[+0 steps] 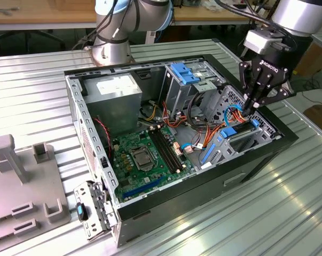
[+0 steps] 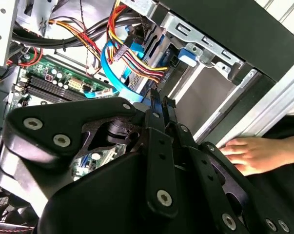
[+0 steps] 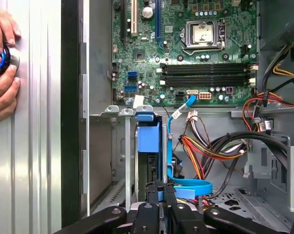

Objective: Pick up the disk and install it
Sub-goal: 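Insert the second disk wire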

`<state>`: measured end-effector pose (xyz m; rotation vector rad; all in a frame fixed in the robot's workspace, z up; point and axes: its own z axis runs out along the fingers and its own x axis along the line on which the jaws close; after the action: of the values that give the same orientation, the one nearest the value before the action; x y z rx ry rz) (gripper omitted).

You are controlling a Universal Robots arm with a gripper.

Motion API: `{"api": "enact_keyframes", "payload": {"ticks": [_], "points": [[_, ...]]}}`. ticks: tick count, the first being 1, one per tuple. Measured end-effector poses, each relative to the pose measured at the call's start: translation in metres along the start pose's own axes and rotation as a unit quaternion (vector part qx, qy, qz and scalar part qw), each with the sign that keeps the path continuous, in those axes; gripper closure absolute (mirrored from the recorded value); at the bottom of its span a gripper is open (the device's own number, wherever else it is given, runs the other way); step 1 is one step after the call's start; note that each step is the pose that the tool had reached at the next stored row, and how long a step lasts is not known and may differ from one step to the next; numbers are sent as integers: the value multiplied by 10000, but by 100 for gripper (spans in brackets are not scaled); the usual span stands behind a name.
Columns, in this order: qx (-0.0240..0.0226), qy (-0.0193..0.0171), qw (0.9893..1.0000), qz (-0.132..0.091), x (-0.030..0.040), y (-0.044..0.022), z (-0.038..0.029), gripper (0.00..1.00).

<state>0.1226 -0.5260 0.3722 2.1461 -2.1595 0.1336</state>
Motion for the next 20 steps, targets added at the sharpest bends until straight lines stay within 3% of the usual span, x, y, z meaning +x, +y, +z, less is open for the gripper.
{"api": "enact_keyframes", "payload": {"ticks": [1,2,7,13,20], "points": [[0,-40,10000,-1,41,-1,16,84],[0,-48,10000,-1,70,-1,26,84],[24,-53,10000,3,73,45,53,84],[196,-78,9998,24,98,63,90,84],[208,-199,9996,27,99,99,120,84]]}}
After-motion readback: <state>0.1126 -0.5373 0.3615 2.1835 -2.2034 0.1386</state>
